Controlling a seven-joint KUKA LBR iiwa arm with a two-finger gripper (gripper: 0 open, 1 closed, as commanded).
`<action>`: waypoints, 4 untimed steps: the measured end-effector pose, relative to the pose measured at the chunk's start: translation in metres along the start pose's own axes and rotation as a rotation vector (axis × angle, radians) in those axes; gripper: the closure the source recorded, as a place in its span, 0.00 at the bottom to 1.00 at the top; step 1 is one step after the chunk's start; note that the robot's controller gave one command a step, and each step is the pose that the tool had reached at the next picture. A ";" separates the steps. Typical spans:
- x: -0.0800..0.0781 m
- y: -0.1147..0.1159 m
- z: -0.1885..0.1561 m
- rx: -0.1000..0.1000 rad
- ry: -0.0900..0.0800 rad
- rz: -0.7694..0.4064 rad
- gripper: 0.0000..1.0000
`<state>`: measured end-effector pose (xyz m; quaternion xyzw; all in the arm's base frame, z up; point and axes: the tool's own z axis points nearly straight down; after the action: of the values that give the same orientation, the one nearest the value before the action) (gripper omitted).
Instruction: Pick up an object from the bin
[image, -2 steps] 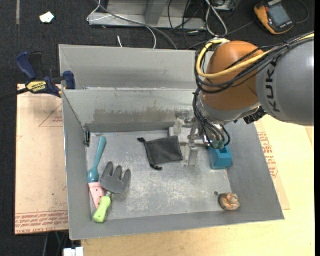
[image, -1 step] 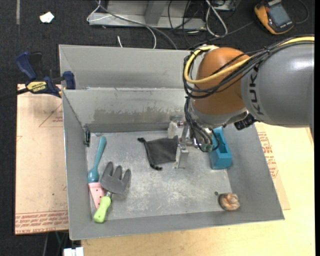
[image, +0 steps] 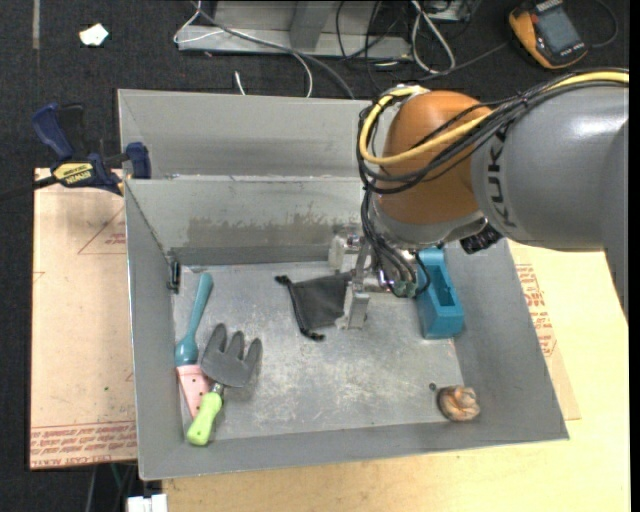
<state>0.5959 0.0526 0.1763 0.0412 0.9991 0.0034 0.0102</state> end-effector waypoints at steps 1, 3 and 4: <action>-0.024 -0.002 0.076 0.000 -0.003 -0.275 0.00; -0.019 -0.020 0.046 -0.003 -0.006 -0.133 0.00; -0.019 -0.020 0.046 -0.003 -0.006 -0.133 0.00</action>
Offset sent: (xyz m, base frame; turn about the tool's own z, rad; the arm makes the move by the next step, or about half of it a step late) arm 0.0174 -0.0217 -0.0459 -0.1346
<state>0.6142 0.0315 0.1305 -0.0251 0.9996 0.0040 0.0134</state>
